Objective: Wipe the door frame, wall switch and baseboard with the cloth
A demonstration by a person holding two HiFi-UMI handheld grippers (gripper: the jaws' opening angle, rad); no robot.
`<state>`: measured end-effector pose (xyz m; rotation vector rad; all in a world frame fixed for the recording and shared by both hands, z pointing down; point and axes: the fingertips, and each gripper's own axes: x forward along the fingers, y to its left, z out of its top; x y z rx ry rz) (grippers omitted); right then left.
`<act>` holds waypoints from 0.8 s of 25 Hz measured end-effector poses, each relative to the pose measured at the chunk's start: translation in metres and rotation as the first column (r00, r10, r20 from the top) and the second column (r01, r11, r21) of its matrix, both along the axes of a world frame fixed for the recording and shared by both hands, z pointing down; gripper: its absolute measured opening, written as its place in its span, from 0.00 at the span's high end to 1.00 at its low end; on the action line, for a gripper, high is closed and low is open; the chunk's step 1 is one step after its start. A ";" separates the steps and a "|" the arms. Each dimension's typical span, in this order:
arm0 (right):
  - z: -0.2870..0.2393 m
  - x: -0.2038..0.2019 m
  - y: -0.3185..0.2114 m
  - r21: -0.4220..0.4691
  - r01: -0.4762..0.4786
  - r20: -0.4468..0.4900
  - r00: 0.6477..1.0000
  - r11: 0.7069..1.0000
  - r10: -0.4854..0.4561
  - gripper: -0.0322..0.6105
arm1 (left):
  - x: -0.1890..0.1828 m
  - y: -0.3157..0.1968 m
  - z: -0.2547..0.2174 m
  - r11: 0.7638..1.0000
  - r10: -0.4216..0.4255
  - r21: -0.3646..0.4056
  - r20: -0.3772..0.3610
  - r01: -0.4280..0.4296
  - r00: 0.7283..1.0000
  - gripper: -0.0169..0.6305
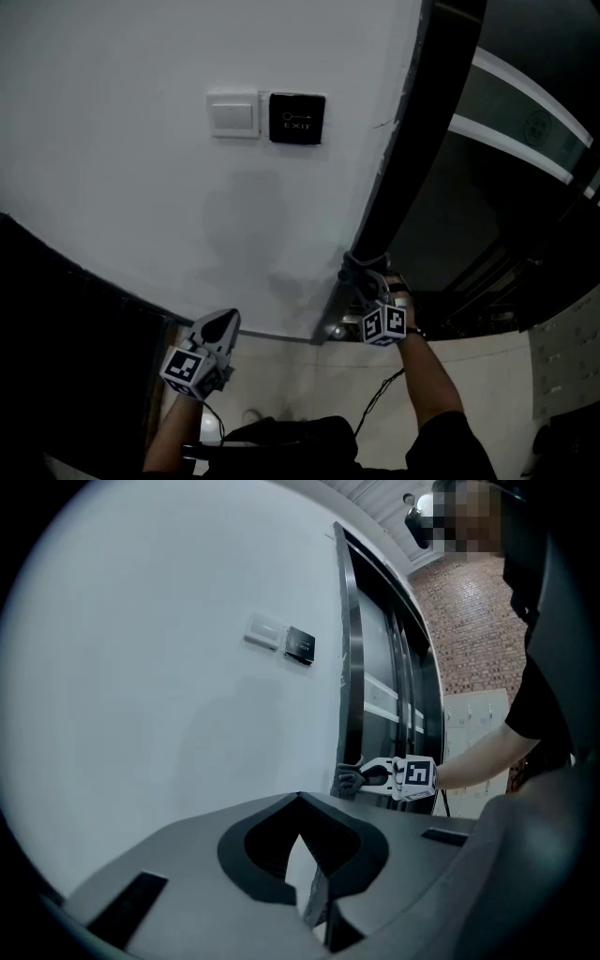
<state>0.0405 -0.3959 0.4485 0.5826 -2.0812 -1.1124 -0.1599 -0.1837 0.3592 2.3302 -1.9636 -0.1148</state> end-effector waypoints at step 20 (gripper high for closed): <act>0.078 -0.004 0.001 -0.174 -0.016 -0.039 0.999 0.985 0.010 0.82 | -0.010 0.007 0.033 0.996 -0.055 -0.072 -0.021 0.054 0.998 0.97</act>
